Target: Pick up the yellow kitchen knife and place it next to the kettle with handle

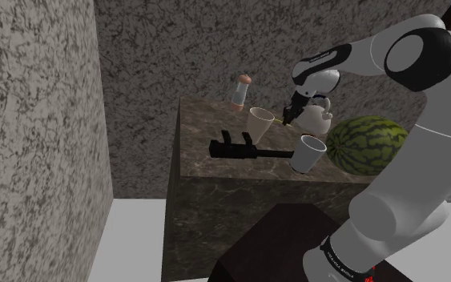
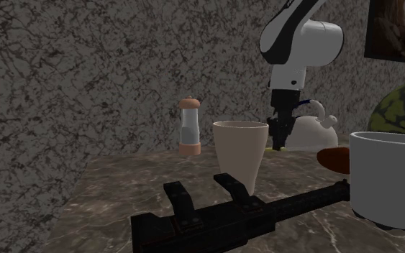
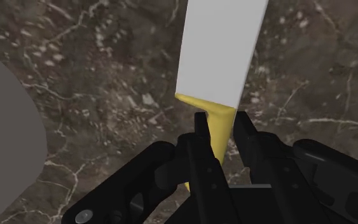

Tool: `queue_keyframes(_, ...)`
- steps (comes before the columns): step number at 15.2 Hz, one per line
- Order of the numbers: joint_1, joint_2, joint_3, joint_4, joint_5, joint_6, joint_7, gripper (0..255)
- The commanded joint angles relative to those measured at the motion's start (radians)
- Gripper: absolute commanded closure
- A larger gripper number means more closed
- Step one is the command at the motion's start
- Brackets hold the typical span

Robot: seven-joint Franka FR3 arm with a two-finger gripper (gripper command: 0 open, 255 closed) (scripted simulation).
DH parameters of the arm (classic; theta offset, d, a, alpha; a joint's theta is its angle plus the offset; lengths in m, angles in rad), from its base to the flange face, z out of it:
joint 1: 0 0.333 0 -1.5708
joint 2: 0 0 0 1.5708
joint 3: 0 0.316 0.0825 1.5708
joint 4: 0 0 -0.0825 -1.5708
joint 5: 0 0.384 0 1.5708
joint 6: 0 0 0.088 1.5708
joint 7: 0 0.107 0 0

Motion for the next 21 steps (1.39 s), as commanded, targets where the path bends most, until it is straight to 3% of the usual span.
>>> queue_keyframes(1,0.000,0.012,0.002,-0.012,0.005,0.023,-0.003,255)
queue_keyframes(10,-0.001,0.022,0.003,-0.019,0.010,0.040,-0.007,255)
queue_keyframes(11,-0.001,0.020,0.002,-0.020,0.009,0.039,-0.007,0)
queue_keyframes(16,-0.001,0.022,0.003,-0.019,0.010,0.040,-0.007,0)
queue_keyframes(21,0.002,-0.044,-0.006,0.029,-0.018,-0.071,0.012,0)
